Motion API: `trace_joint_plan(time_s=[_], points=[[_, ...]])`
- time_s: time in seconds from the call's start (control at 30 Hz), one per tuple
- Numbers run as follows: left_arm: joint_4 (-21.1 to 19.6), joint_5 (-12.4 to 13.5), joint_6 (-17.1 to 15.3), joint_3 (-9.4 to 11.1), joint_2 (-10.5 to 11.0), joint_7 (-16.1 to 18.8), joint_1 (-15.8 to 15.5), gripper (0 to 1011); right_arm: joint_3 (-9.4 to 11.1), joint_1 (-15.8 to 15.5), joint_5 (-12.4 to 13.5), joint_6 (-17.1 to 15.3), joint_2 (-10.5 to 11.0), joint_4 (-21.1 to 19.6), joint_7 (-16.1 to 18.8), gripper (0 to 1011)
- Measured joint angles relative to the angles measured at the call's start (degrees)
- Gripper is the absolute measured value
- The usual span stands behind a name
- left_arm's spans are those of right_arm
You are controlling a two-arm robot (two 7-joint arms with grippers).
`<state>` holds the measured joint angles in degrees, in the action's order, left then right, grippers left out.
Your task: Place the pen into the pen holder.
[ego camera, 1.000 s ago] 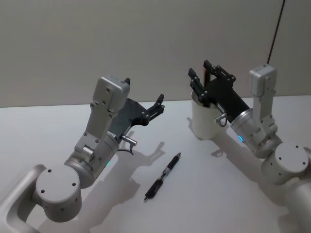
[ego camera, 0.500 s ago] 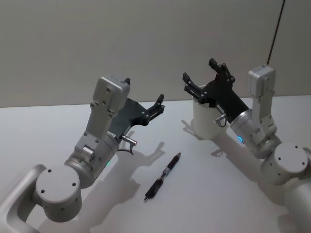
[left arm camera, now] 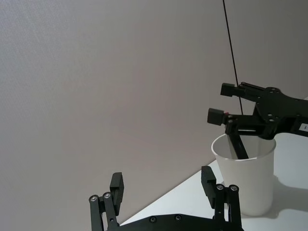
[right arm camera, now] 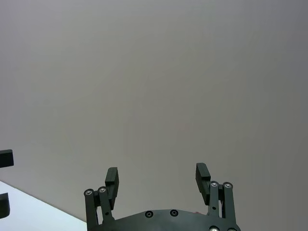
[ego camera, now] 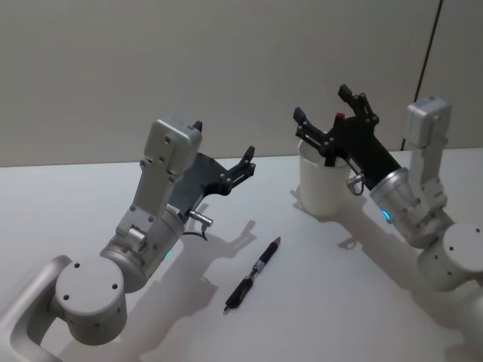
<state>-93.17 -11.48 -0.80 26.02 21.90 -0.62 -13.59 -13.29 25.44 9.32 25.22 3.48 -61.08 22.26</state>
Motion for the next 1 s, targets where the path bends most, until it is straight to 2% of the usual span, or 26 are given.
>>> trace_joint_plan(time_s=[0.33, 0.63, 1.0], points=[[0.0, 0.0, 0.0, 0.0, 0.0, 0.0, 0.0, 1001, 0.9, -4.9, 2.4, -4.4, 1.8, -8.0, -3.2, 1001], [0.0, 0.0, 0.0, 0.0, 0.0, 0.0, 0.0, 1001, 0.9, -5.6, 2.6, -5.1, 2.3, -9.2, -3.7, 1001], [0.0, 0.0, 0.0, 0.0, 0.0, 0.0, 0.0, 1001, 0.7, -10.8, 3.7, -10.7, 5.7, -16.9, -7.4, 1001]])
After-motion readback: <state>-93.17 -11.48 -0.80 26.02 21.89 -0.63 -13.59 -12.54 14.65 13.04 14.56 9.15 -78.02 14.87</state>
